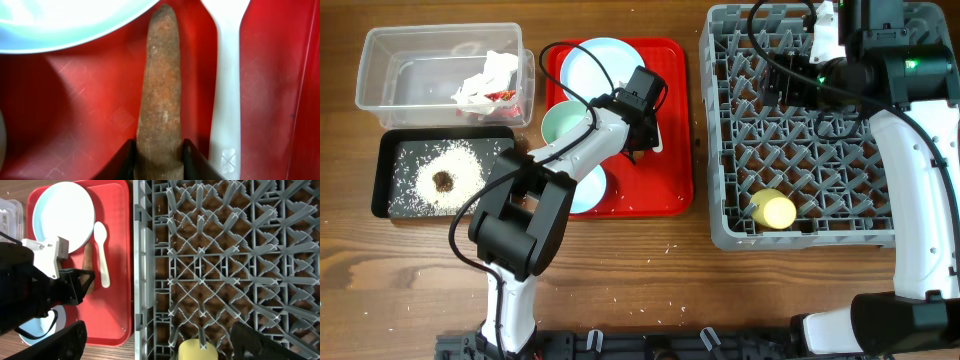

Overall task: Sort waste into correct bins and load items into the dishwasher rack
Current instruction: 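Grasp the carrot with left gripper and place it on black tray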

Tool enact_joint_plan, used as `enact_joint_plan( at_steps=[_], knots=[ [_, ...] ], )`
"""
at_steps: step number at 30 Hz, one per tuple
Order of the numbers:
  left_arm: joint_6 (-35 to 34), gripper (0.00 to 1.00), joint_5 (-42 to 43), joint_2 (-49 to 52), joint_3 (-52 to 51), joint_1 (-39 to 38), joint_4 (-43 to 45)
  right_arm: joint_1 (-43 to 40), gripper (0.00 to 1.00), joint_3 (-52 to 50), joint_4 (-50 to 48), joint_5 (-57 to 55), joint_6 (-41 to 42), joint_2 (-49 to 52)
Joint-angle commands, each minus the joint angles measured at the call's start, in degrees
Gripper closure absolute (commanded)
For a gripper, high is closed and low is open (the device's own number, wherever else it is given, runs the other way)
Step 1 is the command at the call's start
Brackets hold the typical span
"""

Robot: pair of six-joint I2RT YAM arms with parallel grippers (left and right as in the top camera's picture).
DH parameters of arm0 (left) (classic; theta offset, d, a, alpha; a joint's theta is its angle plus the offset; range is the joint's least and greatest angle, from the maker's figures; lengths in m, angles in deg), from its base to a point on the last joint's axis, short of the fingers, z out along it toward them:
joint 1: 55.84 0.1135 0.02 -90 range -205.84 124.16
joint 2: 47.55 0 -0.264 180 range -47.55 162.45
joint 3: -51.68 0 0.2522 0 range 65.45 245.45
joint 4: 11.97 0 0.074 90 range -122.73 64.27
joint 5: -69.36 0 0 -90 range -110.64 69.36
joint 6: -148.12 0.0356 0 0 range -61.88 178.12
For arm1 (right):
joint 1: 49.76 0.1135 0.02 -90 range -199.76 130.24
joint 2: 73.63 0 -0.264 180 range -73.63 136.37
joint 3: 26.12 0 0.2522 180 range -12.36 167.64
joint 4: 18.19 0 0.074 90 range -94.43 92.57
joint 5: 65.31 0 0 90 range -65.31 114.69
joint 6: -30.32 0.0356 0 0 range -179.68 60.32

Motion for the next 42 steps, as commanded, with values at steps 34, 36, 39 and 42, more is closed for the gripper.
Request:
enact_joint_plan(
  at_steps=[34, 36, 39, 42],
  knots=[
    [-31.1, 0.96, -11.0, -28.1, -18.7, 43.0, -16.2, 0.4, 0.07, 0.3, -3.6, 1.0, -0.5, 0.8],
    [-31.1, 0.93, -11.0, -28.1, -23.0, 44.3, -9.3, 0.4, 0.07, 0.3, -3.6, 2.0, -0.6, 0.8],
    [-31.1, 0.76, -11.0, -28.1, -26.9, 44.6, -3.5, 0.4, 0.07, 0.3, -3.7, 2.3, -0.6, 0.8],
    [-30.2, 0.65, -11.0, -28.1, -27.1, 44.6, -3.3, 0.4, 0.07, 0.3, -3.7, 2.7, -0.6, 0.8]
  ],
)
